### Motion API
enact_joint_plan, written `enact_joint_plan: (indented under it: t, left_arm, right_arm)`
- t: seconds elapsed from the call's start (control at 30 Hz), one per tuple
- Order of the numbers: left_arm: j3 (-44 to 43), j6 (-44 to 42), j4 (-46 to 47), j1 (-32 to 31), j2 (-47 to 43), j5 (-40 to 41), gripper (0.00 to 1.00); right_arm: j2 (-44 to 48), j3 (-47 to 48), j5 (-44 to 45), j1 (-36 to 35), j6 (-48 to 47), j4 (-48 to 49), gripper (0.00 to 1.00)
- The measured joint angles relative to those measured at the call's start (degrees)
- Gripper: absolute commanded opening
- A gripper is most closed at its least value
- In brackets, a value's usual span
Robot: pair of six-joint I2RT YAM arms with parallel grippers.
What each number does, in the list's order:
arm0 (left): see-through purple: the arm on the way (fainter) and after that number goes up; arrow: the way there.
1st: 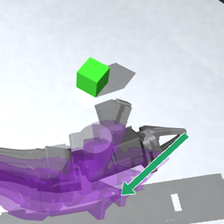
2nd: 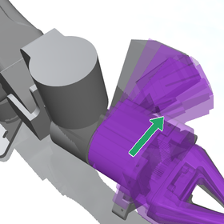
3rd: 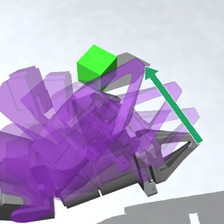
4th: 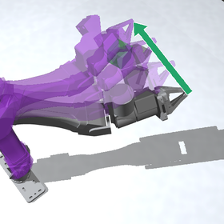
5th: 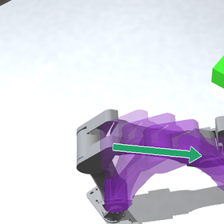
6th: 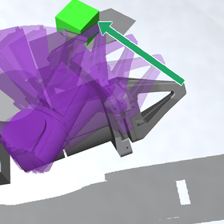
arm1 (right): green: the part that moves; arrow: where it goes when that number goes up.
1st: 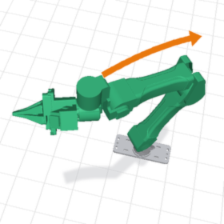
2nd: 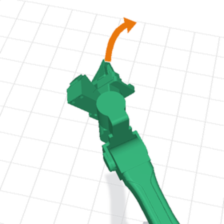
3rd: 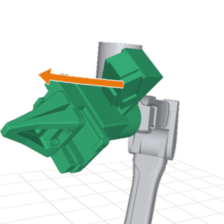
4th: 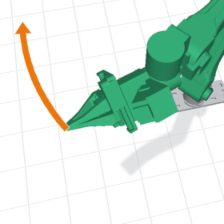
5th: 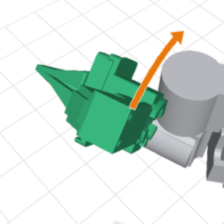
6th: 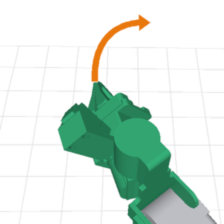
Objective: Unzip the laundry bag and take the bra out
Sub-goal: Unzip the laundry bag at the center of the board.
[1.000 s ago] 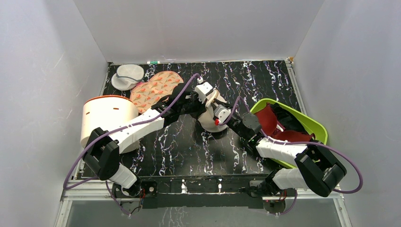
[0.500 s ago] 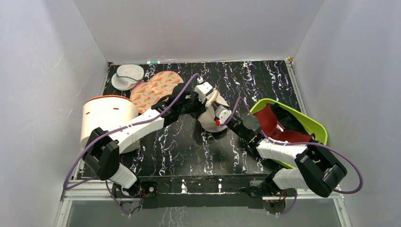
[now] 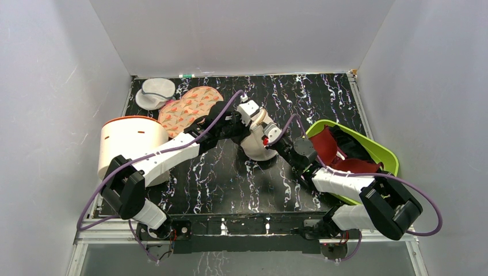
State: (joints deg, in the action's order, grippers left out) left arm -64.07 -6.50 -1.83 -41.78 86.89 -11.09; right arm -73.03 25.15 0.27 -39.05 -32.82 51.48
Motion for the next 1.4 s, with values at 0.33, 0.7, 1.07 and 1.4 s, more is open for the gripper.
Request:
enact_joint_plan:
  t: [0.33,0.7,1.07,1.4]
  left_arm:
    - [2.73,-2.75,2.82,0.04,-0.87,0.15,0.00]
    - [3.45,-4.42,4.42,0.04,-0.87,-0.20,0.00]
    - [4.20,-5.64,4.81,0.04,-1.57,-2.05,0.00]
    - [4.22,-6.75,4.61,0.04,-2.16,-2.08,0.00]
  right_arm:
    - [3.21,1.33,2.32,0.07,5.42,-7.58,0.34]
    - [12.70,5.97,0.02,7.10,25.73,-21.77,0.62]
    - [1.99,23.85,-27.02,17.90,40.48,-40.74,0.53]
    - [-2.45,23.82,-36.74,20.41,44.46,-42.73,0.43]
